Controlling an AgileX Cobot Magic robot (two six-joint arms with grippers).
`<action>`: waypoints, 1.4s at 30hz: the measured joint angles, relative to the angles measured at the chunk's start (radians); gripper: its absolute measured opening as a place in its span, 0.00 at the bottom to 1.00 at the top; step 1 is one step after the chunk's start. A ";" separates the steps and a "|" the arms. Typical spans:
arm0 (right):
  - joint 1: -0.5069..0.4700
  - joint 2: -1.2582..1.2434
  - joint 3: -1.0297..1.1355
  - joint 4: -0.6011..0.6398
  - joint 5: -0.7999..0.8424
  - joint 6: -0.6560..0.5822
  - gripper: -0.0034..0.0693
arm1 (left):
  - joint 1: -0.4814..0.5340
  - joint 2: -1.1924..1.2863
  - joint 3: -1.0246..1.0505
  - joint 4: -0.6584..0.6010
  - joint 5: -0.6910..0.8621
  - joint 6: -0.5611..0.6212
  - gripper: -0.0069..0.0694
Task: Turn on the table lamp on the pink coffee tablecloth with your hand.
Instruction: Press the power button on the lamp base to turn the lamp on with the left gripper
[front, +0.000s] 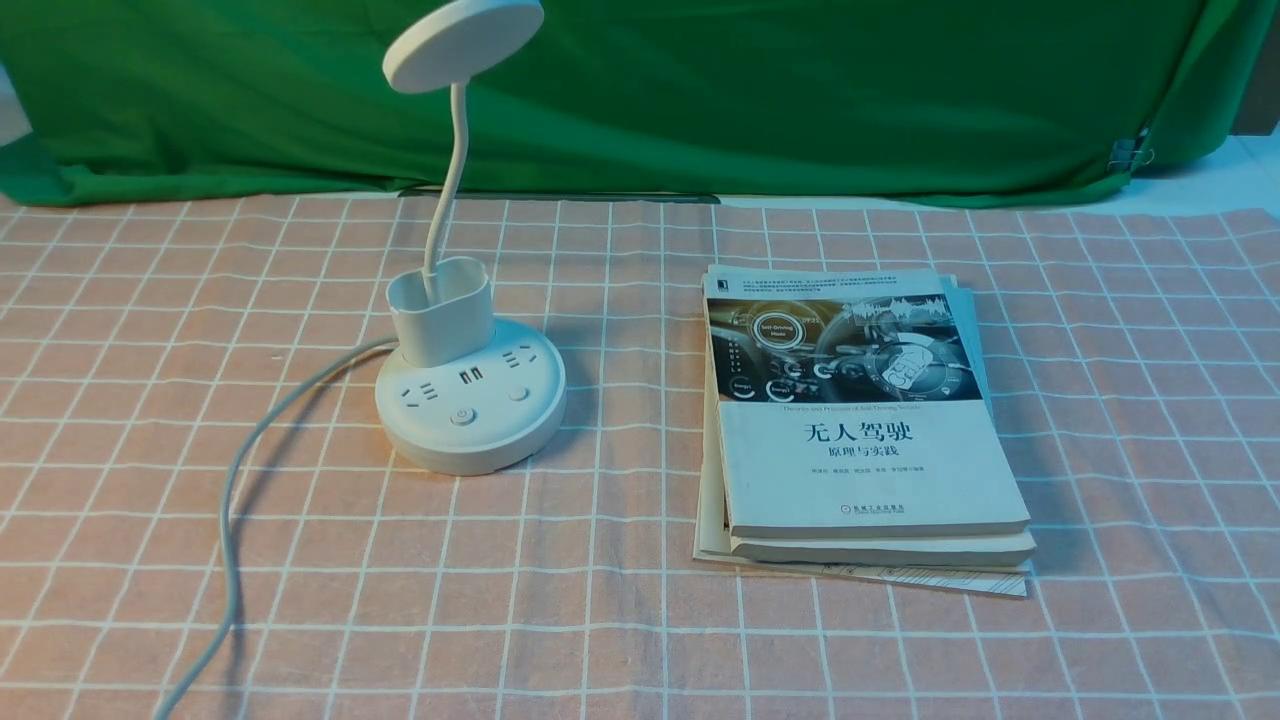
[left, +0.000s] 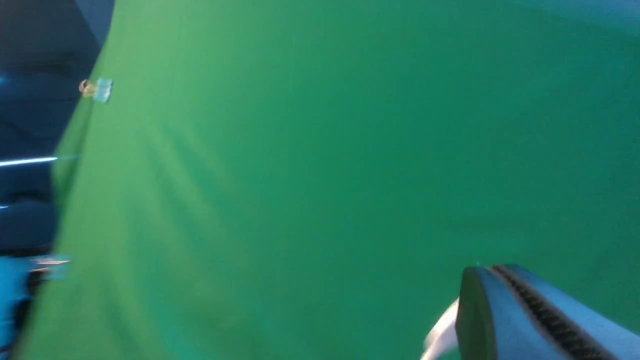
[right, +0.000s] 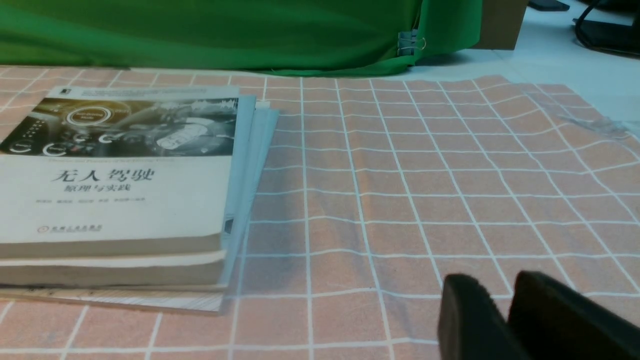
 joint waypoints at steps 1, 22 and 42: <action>0.000 0.000 0.000 0.000 0.000 0.000 0.32 | 0.000 0.000 0.000 0.002 -0.021 -0.048 0.09; 0.000 0.000 0.000 0.000 0.000 0.000 0.32 | 0.009 0.858 -0.532 -0.404 1.035 0.065 0.09; 0.000 0.000 0.000 0.000 0.000 0.000 0.34 | -0.349 1.754 -1.214 -0.085 1.112 0.144 0.09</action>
